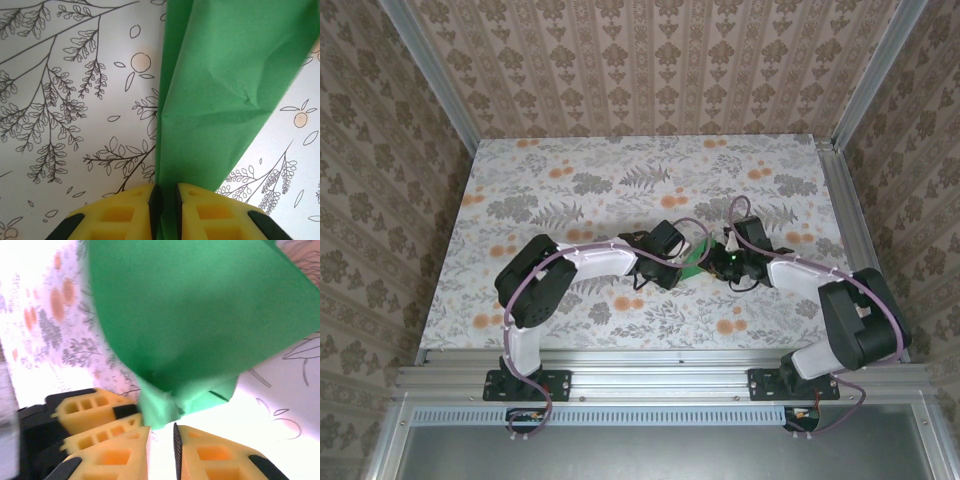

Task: Fold a paper plane with a square sheet of paper (pick it up from the middle)
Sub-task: Fold the wing for the fifth time at the center of the table.

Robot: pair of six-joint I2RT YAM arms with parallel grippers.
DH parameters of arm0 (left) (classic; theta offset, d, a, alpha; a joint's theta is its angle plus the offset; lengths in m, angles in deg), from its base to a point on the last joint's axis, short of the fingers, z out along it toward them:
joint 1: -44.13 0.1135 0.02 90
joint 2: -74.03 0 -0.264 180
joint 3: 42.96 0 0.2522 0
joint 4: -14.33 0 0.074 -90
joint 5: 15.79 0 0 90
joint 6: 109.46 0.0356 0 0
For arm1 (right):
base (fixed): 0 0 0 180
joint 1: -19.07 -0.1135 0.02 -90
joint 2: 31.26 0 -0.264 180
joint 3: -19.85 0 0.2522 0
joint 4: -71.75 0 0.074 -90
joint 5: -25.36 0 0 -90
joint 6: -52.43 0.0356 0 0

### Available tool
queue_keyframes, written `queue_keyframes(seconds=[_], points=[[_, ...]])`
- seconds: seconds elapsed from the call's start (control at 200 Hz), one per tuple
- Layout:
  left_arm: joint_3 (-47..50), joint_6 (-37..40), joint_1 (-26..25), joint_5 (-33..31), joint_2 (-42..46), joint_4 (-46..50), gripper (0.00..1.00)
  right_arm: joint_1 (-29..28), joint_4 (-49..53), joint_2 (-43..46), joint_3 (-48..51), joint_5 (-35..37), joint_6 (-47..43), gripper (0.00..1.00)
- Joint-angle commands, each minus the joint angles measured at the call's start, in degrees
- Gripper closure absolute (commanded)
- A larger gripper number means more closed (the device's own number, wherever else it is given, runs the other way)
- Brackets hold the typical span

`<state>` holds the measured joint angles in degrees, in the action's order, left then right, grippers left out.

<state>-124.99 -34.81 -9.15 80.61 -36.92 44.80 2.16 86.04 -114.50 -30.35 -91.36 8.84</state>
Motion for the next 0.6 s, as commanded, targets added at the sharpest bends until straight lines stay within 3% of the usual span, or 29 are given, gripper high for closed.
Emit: queue_keyframes(seconds=[0.0, 0.16, 0.415, 0.595], points=[[3.6, 0.8, -0.1, -1.0, -3.9, 2.2, 0.8, 0.3, 0.3, 2.6, 0.6, -5.8, 2.0, 0.84], [5.1, 0.7, 0.0, -0.5, -2.8, 0.0, 0.8, -0.3, -7.7, 1.9, 3.5, -8.6, 8.3, 0.93], [6.7, 0.9, 0.1, -0.2, -1.4, -1.6, 0.8, -3.8, -21.1, -5.9, 3.2, -9.1, 14.6, 0.99], [7.9, 0.8, 0.2, 0.2, -0.8, -2.6, 0.8, -4.2, -20.5, -9.8, 2.4, -6.0, 13.0, 1.0]])
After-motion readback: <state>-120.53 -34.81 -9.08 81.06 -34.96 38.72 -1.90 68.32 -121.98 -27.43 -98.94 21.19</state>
